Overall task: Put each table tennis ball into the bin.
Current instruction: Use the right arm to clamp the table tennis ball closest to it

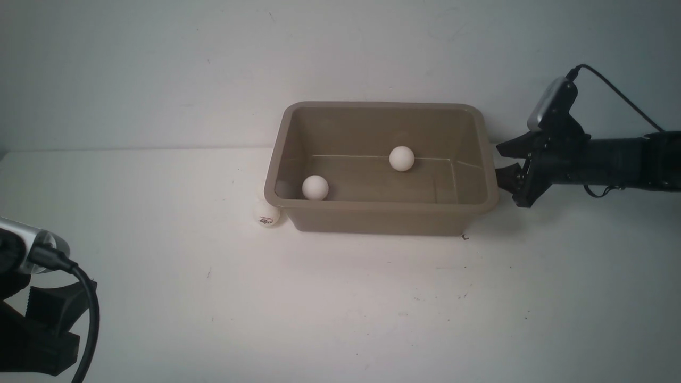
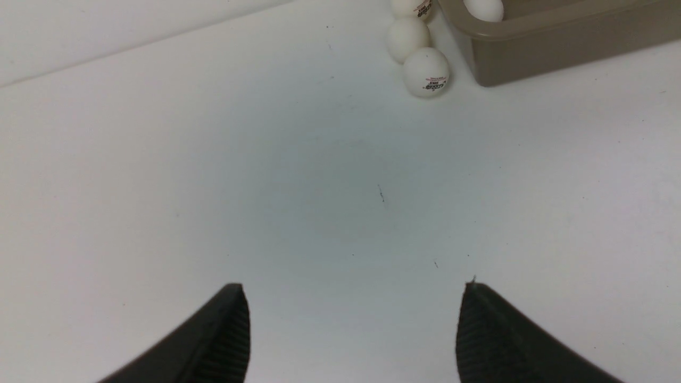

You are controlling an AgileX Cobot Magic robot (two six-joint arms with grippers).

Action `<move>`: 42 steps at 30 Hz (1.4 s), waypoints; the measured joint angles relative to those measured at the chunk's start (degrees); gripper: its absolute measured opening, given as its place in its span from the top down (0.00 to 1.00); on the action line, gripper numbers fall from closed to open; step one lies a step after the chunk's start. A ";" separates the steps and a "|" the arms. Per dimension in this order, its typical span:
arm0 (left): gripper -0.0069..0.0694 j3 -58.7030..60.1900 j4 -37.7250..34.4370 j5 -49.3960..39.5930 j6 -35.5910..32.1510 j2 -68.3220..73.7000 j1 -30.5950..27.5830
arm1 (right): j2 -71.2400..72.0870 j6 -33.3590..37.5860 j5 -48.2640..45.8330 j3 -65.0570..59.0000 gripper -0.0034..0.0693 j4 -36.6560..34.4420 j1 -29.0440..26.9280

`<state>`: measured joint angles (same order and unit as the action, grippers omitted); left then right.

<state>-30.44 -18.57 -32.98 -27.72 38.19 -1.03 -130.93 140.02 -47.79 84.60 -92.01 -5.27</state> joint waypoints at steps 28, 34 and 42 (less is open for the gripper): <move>0.30 0.00 -0.05 0.00 0.00 0.00 0.00 | -4.03 0.21 5.26 4.29 0.37 -4.09 2.61; 0.30 0.00 -0.05 0.00 0.00 0.00 0.00 | -4.07 0.21 5.44 4.29 0.45 -4.10 2.61; 0.30 0.00 -0.05 0.00 0.00 0.00 0.00 | -4.24 0.27 6.01 4.41 0.46 -4.70 2.62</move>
<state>-30.44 -18.63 -32.98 -27.72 38.19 -1.03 -135.17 140.30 -41.78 89.01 -96.71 -2.65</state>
